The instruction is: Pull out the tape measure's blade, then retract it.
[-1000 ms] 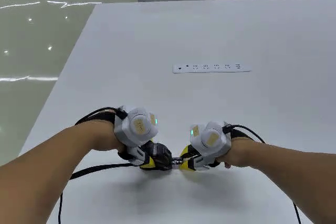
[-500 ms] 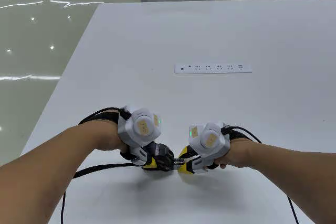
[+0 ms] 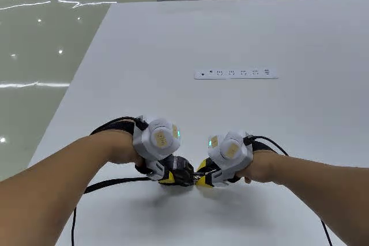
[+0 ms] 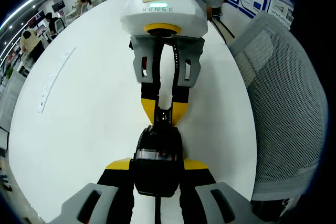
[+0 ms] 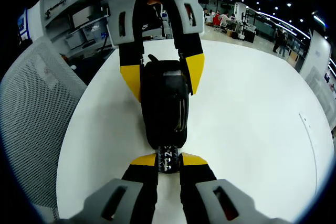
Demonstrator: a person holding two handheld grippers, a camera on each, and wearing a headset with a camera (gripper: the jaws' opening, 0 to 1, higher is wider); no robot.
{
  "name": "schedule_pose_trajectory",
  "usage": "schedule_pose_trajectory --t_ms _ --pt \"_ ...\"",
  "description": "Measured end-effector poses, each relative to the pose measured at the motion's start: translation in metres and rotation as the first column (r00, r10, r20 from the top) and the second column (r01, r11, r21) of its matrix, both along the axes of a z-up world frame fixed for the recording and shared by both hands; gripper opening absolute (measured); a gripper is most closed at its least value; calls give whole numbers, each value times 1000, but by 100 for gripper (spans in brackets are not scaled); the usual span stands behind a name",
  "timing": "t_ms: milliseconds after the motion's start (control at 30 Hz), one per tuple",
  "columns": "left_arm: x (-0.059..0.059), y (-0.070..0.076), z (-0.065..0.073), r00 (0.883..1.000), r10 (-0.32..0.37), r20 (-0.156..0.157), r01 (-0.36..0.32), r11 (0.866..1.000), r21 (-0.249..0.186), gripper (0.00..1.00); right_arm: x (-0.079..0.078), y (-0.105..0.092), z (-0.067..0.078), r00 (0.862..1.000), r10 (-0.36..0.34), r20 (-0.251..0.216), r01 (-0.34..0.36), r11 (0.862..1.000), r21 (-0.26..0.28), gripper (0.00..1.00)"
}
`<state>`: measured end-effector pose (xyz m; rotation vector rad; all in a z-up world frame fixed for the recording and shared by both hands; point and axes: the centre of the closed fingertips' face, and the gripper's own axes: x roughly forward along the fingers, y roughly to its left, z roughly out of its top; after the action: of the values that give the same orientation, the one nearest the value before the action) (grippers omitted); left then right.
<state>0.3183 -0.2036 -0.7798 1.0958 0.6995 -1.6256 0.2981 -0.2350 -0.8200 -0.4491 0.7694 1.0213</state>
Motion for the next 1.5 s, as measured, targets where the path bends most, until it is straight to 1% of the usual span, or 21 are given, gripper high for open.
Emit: schedule_pose_trajectory --t_ms 100,167,367,667,800,1000,1367,1500 --pt "0 0 0 1000 9 -3 -9 1000 -7 30 -1 -1 0 1000 -4 -4 4 1000 9 13" --pt "0 0 0 1000 6 6 -6 1000 -3 30 0 -2 1 1000 -10 -6 10 1000 15 13" --pt "0 0 0 1000 14 5 -14 1000 -4 30 -2 -5 1 1000 -1 -7 1 1000 7 13" --pt "1 0 0 1000 16 5 -16 1000 -3 30 -3 -15 1 1000 -12 -13 12 1000 9 13" --pt "1 -1 0 1000 19 5 -19 1000 -2 30 -4 -17 2 1000 -16 -16 16 1000 11 13" --pt "2 0 0 1000 21 5 -21 1000 -2 30 -5 -20 2 1000 -12 -16 12 1000 1 13" --pt "1 -1 0 1000 20 11 -20 1000 6 30 -9 -28 1 999 -23 -23 22 1000 -9 13" --pt "1 -1 0 1000 19 14 -19 1000 1 30 -11 -29 1 999 -27 -25 27 1000 -9 13"
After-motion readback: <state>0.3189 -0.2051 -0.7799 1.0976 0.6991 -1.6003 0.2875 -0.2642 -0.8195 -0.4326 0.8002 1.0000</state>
